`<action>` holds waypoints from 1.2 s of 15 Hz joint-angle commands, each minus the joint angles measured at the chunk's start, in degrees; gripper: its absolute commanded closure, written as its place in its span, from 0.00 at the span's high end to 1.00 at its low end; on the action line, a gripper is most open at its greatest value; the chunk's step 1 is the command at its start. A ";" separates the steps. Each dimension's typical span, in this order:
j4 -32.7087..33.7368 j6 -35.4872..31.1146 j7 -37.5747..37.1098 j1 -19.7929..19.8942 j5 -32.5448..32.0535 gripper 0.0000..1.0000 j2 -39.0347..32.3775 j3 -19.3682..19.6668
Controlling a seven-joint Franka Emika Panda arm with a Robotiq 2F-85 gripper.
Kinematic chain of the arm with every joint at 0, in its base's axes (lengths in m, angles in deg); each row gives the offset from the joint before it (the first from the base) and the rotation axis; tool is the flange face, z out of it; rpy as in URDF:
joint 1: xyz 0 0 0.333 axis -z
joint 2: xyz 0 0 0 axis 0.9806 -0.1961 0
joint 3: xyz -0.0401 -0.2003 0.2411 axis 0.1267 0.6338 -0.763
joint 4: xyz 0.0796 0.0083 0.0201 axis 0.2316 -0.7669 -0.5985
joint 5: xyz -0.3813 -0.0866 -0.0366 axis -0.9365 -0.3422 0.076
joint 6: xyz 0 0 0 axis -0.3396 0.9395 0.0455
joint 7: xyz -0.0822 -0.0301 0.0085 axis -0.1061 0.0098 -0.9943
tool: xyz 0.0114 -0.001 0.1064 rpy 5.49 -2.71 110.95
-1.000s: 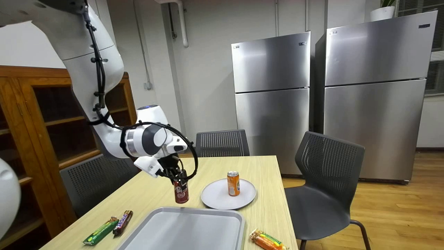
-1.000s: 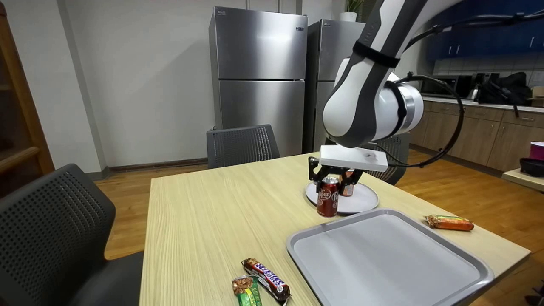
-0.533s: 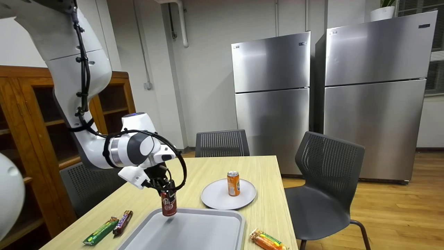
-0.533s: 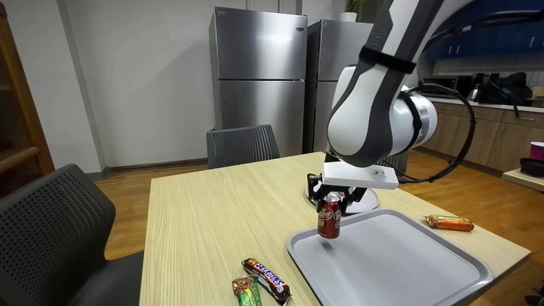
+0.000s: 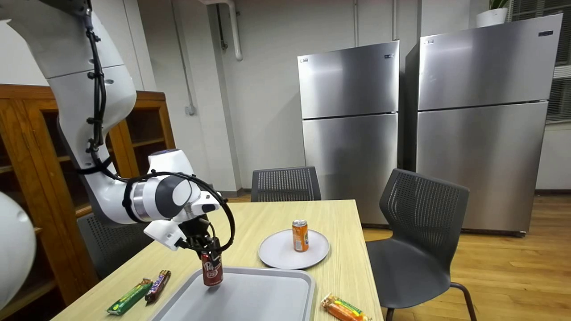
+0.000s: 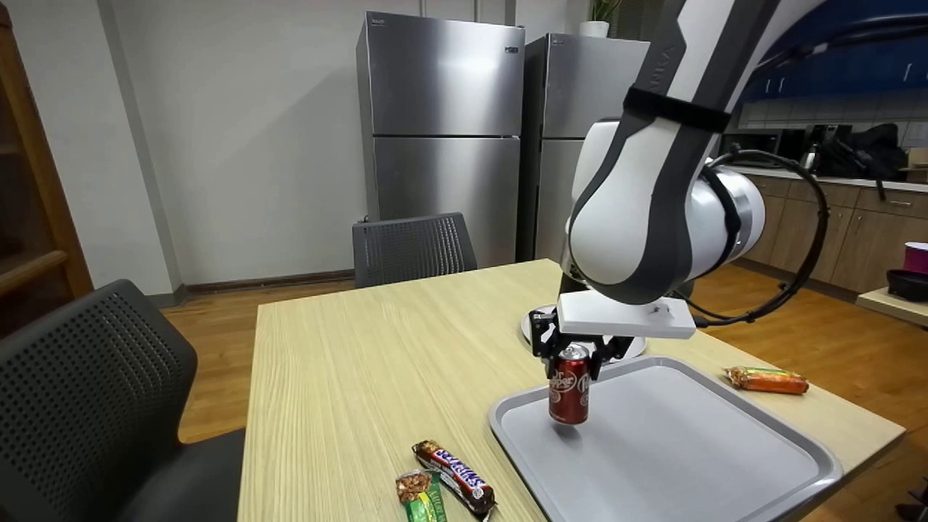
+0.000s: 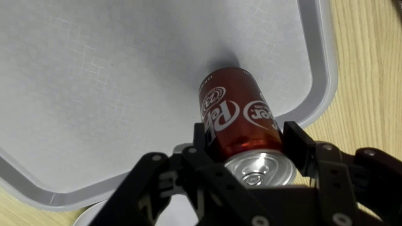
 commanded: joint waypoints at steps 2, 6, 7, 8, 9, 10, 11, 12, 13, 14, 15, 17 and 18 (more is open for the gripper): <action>-2.23 -2.12 -0.76 -2.83 0.79 0.39 0.98 1.79; -2.71 -2.93 -0.31 -2.77 1.89 0.39 0.33 1.13; -2.79 -3.15 -0.17 -2.64 2.19 0.39 0.23 0.91; -2.86 -3.43 -0.04 -2.49 2.53 0.39 0.10 0.68; -2.92 -3.90 0.06 -2.08 3.03 0.39 -0.04 0.18; -2.92 -4.53 0.24 -1.75 3.51 0.39 -0.29 -0.23; -2.91 -5.03 0.40 -1.83 4.01 0.39 -0.56 -0.29; -2.89 -5.70 0.68 -1.80 4.61 0.39 -0.87 -0.47; -2.91 -6.27 0.92 -1.93 5.16 0.39 -1.16 -0.55; -2.91 -6.61 1.19 -1.91 5.67 0.39 -1.39 -0.77; -2.92 -6.99 1.41 -2.05 6.15 0.39 -1.65 -0.83; -2.93 -7.76 1.87 -2.63 6.94 0.39 -2.18 -0.64; -2.94 -7.67 2.04 -2.98 7.20 0.40 -2.24 -0.40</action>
